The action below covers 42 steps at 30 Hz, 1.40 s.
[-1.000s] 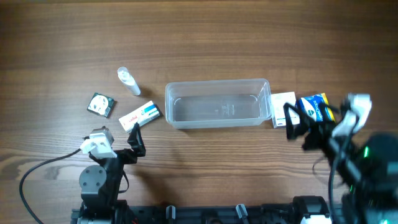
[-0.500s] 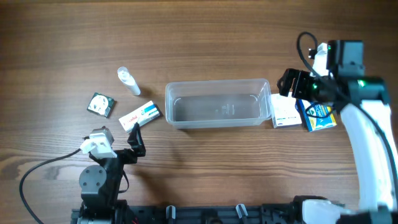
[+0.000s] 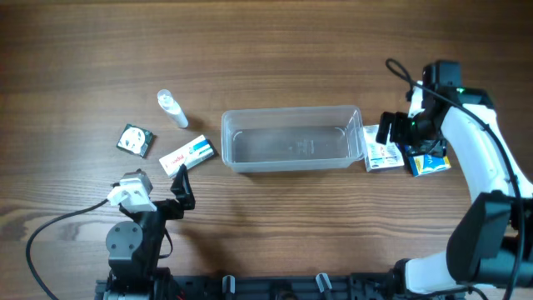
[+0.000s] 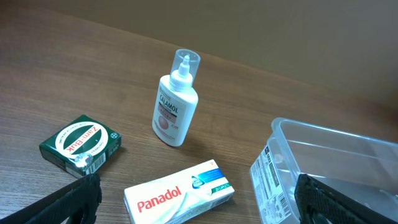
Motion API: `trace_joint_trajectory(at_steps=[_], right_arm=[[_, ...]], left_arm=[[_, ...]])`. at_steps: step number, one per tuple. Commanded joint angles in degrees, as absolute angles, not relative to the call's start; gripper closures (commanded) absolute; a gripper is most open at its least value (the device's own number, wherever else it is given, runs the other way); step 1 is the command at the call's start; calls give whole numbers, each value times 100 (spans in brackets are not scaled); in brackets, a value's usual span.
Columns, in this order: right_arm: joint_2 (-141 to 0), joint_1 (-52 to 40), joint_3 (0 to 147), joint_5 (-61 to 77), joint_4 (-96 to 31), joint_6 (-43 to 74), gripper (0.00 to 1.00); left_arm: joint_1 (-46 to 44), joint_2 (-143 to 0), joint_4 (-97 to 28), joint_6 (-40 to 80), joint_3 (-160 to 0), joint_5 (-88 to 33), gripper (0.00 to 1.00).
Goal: Pack container
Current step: 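Move the right gripper to the white bandage box and grasp it, then lift the bandage box and lower it into the container's right end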
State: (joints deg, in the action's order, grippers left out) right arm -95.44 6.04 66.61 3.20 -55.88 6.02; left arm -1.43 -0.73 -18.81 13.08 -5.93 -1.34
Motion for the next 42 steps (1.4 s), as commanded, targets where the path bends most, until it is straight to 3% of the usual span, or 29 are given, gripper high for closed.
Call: trace_joint_trajectory(at_steps=[1,10,15,25,30,42], right_arm=[[-9570,558,6335,648,-5312,314,1],[-9579,541,6165,655,-5092,467,4],[-9579,456,6165,1378,-4698,-123,6],[-9948,165,6147,777,-4348,27,5],[-10108,152,6149,-191,-4482,388,5],[-9461,152,6434,40,-4630,449,4]], left_arm=[[-148,-16,-1857,1197,-569,-56,0],[-148,-16,-1857,1197,-569,-56,0],[-148,-16,-1857,1197,-569,-56,0],[-148,-16,-1857,1197,-569,-56,0],[-148,-16,-1855,1197,-569,-56,0],[-148,-16,-1857,1197,-569,-56,0]])
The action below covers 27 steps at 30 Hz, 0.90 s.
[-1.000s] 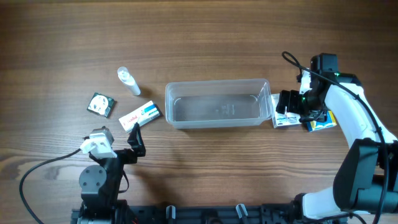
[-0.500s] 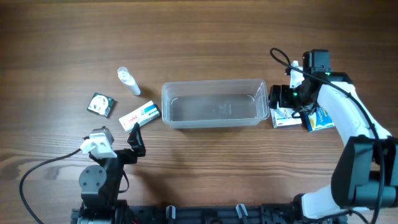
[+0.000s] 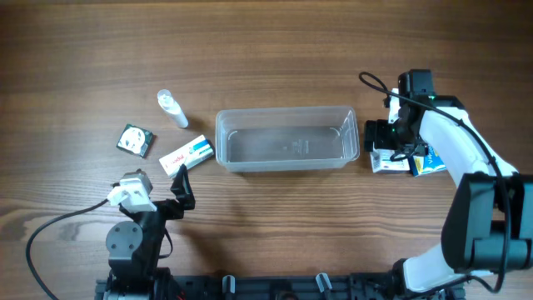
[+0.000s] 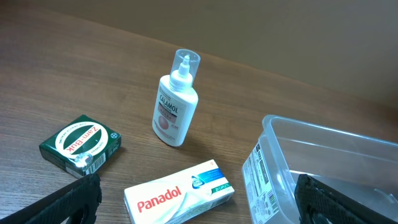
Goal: Pack container
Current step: 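Lift the bandage box and lower it into the container's right end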
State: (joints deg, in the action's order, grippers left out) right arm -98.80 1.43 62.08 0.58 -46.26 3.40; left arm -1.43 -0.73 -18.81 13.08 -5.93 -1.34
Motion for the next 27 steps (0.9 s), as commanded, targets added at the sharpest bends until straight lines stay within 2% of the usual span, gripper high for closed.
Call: trace_joint_trajectory(at_steps=[1,9,22,27], right_arm=[[-9358,152,6445,43,-4630,454,4],[-9198,152,6366,-91,-4692,454,0],[-10331,152,6222,-320,-4668,762,1],[-10600,152,6224,-322,-4713,952,10]], left_arm=[[-148,-16,-1857,1197,-569,-56,0],[-148,-16,-1857,1197,-569,-56,0],[-148,-16,-1857,1197,-569,-56,0],[-148,-16,-1857,1197,-569,-56,0]])
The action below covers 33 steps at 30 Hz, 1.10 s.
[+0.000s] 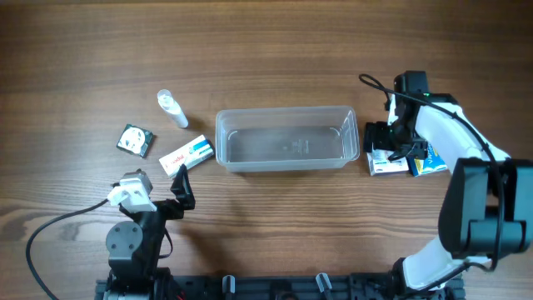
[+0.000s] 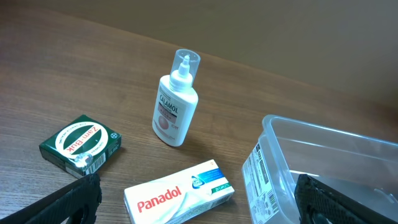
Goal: Pack container
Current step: 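Lift the bandage box and lower it into the container's right end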
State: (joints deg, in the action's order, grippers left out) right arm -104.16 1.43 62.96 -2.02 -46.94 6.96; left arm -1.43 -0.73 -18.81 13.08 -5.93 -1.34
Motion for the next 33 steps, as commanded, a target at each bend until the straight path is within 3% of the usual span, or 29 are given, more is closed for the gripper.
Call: trace_joint_trajectory(at_steps=[1,8,18,24,33], right_arm=[[-10571,152,6230,-325,-4703,993,12],[-10149,152,6427,-683,-4880,1074,25],[-8665,-1,6967,-322,-5583,1092,26],[-7907,-705,6965,-117,-5581,1341,28],[-8309,-2185,6965,-327,-4755,2128,29]], left_arm=[[-148,-16,-1857,1197,-569,-56,0],[-148,-16,-1857,1197,-569,-56,0],[-148,-16,-1857,1197,-569,-56,0],[-148,-16,-1857,1197,-569,-56,0],[-148,-16,-1857,1197,-569,-56,0]])
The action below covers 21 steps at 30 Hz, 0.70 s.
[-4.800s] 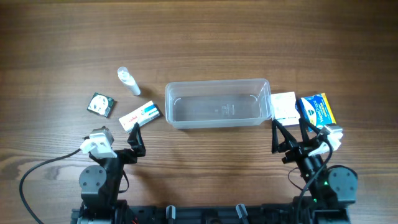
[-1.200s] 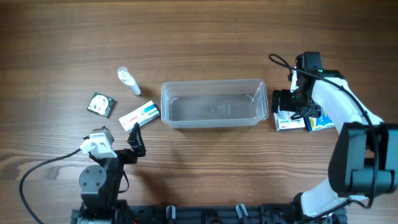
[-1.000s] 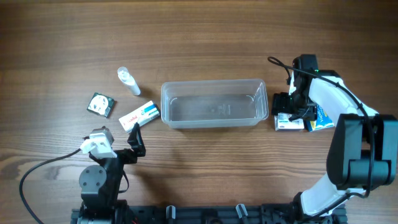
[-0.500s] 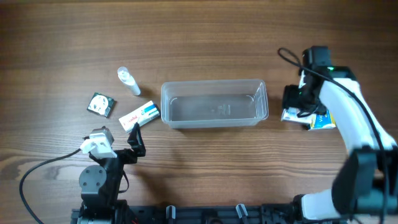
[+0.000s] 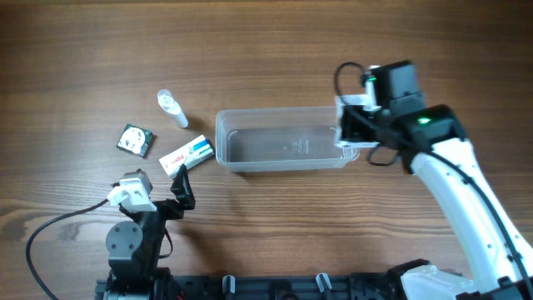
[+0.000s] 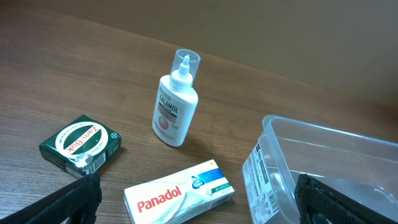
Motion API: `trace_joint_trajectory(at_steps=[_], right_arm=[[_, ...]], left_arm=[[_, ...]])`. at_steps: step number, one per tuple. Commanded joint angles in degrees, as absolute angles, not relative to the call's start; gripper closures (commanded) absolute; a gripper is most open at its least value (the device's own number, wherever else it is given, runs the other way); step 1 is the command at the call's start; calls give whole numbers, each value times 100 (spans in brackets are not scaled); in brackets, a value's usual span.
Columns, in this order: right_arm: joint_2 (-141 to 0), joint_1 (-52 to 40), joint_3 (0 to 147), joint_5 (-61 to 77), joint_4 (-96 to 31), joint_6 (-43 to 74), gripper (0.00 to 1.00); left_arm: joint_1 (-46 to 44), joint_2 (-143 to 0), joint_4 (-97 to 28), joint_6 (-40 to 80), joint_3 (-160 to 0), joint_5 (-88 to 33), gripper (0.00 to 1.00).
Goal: Pack container
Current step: 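Lift the bandage box and lower it into the container's right end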
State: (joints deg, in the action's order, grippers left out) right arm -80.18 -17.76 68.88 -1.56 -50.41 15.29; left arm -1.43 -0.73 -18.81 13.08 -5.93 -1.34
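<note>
The clear plastic container (image 5: 283, 163) lies at mid-table, and its near corner (image 6: 273, 180) shows in the left wrist view. My right gripper (image 5: 351, 132) hangs over the container's right end, shut on a white medicine box (image 5: 344, 125). The left gripper (image 6: 199, 202) stands open near the table's front left, with nothing between its fingers. Ahead of it lie a Panadol box (image 6: 179, 193), a white Calamol bottle (image 6: 175, 106) and a green Zam-Buk box (image 6: 80, 143).
In the overhead view the Panadol box (image 5: 186, 155), the bottle (image 5: 172, 108) and the green box (image 5: 136, 140) are grouped left of the container. My right arm (image 5: 454, 179) crosses the table right of the container and covers what lies under it.
My right gripper was down on the white box on the table right of the container; now it holds that box over the container's right end. The left arm has not moved.
My right gripper stood beside the white and blue boxes right of the container. Then the container sat slightly further left, with the gripper over the white box. It stayed on the box, and now holds it over the container.
</note>
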Motion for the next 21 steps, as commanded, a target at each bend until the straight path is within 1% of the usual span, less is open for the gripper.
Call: trace_joint_trajectory(at_steps=[1,4,10,16,18,21], right_arm=[[-8385,-2239,6965,-353,-4689,2178,28],[-8774,-2351,6965,-360,-4648,2425,28],[-9539,-2357,6965,-458,-4816,2412,28],[-9813,-2362,6965,-521,-4954,2340,28],[-9817,-2362,6965,-519,-4939,2281,27],[-9817,-2362,6965,-519,-4945,2259,20]], left_arm=[[-148,-16,-1857,1197,-569,-56,0],[-148,-16,-1857,1197,-569,-56,0],[-148,-16,-1857,1197,-569,-56,0],[-148,-16,-1857,1197,-569,-56,0],[-148,-16,-1857,1197,-569,-56,0],[-148,-16,-1857,1197,-569,-56,0]])
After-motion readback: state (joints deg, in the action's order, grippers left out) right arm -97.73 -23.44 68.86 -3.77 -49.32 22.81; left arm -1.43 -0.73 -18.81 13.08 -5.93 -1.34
